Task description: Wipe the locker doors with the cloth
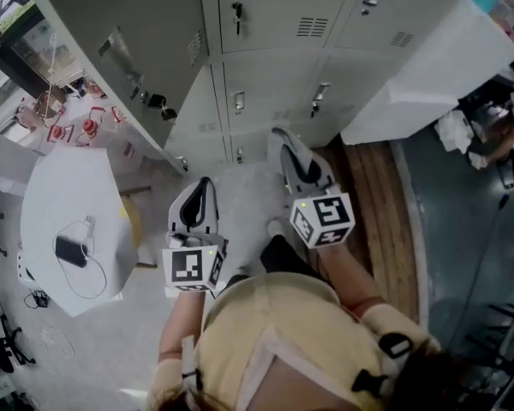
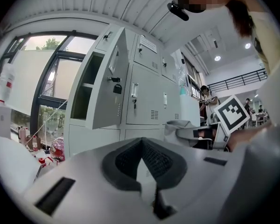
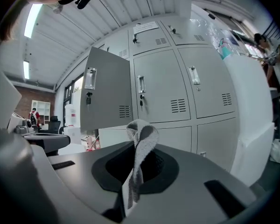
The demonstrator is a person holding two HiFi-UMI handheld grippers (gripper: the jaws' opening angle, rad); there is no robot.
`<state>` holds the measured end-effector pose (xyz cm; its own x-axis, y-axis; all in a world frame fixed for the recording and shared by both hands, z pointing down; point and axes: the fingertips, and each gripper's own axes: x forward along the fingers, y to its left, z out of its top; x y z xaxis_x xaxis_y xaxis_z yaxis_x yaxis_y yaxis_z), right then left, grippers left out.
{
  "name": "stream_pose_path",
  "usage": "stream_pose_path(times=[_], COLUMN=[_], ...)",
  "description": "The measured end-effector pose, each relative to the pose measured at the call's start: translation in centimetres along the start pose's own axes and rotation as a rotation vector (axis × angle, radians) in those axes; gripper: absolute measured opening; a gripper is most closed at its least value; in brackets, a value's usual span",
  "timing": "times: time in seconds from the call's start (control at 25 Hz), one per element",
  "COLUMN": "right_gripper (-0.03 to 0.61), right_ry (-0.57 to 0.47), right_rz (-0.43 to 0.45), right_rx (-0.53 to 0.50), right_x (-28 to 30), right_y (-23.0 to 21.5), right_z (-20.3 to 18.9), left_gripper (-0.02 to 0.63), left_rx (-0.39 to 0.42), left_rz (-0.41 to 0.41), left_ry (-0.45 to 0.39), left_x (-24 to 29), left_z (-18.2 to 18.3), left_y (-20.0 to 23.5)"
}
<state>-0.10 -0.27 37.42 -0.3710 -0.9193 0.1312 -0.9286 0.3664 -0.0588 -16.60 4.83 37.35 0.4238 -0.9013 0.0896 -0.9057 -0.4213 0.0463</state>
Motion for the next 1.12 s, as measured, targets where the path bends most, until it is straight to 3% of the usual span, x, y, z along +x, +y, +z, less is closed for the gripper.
stream_pose_path(times=[0.48,1.12], right_gripper=[0.009,0.009], right_ry=[0.054,0.009], right_rz=[0.145,0.275], right_rx=[0.011,-0.038], right_x=[8.8,18.2], right_y=[-1.8,-2.4], right_z=[-1.6,-2.0], left_gripper=[0.002,0.002], left_rx=[-0.025,-0.010], left_rz=[0.102,0.247], left_ry=[0.031,0.036], left_x=[5.9,10.6], left_z=[-1.5,-2.9], left_y=[1.6,3.8])
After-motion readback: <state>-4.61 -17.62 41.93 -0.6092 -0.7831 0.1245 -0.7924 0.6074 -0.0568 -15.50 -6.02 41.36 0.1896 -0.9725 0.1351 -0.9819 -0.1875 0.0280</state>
